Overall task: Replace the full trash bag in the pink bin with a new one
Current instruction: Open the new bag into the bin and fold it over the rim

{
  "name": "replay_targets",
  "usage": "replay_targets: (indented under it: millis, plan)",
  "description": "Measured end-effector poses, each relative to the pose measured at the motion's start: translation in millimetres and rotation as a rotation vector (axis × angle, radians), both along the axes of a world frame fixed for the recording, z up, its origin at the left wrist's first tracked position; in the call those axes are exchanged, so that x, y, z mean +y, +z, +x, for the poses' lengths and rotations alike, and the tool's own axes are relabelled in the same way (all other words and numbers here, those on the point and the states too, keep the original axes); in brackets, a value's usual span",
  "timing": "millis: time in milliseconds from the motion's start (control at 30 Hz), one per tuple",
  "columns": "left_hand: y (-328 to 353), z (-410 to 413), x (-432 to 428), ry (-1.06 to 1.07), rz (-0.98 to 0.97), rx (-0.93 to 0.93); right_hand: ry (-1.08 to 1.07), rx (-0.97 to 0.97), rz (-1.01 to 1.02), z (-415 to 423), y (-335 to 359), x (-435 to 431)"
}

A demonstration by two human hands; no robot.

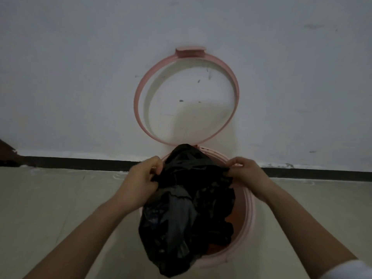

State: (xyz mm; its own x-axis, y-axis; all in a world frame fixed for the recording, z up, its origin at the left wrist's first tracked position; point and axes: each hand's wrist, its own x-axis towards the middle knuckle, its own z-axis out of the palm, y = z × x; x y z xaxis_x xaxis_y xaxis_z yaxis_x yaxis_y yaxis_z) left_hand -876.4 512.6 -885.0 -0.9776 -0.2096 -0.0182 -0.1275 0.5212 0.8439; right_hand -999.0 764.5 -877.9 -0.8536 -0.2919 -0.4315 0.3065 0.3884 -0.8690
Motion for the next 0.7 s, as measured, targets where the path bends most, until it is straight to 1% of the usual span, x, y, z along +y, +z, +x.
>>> replay_targets:
  millis: [67, 133, 167, 233, 267, 333, 367, 400, 433, 467, 500, 533, 567, 600, 667, 700]
  plan:
    - [3, -4, -10, -0.028, 0.031, 0.007, -0.068, 0.045, -0.052, -4, 3, 8]
    - [6, -7, -15, -0.114, 0.016, -0.043, -0.045, 0.145, -0.008, -6, 0, 9]
    - [6, -8, -14, -0.171, -0.033, -0.088, -0.008, 0.204, 0.021, -5, -1, 6]
    - [3, -10, -10, -0.268, -0.156, -0.230, 0.122, 0.308, 0.045, 1, -3, -6]
    - [1, -12, -10, -0.326, -0.206, -0.308, 0.233, 0.369, 0.073, 4, -9, -14]
    - [-1, -16, -7, -0.453, -0.236, -0.452, 0.522, 0.466, 0.233, 8, -29, -36]
    - [-6, -26, -4, -0.463, -0.229, -0.517, 0.638, 0.429, 0.334, 5, -44, -46]
    - [-8, -35, -3, -0.483, -0.263, -0.536, 0.713, 0.338, 0.435, 3, -56, -55]
    - [-11, -33, -5, -0.567, -0.358, -0.483, 0.774, 0.260, 0.555, 3, -66, -59]
    - [-15, -34, -6, -0.611, -0.449, -0.456, 0.818, 0.230, 0.641, 2, -69, -61]
    - [-15, -36, -3, -0.567, -0.460, -0.448, 0.817, 0.237, 0.679, 2, -70, -59]
    - [-14, -38, 2, -0.519, -0.420, -0.417, 0.769, 0.281, 0.651, -2, -68, -54]
    - [-10, -36, 3, -0.436, -0.329, -0.362, 0.679, 0.312, 0.561, -5, -59, -49]
    - [-4, -32, -1, -0.392, -0.328, -0.282, 0.568, 0.327, 0.442, -8, -48, -44]
    - [5, -28, -15, -0.342, -0.388, -0.128, 0.362, 0.298, 0.161, -14, -22, -29]
    - [6, -29, -22, -0.290, -0.426, -0.052, 0.313, 0.304, 0.099, -17, -9, -22]
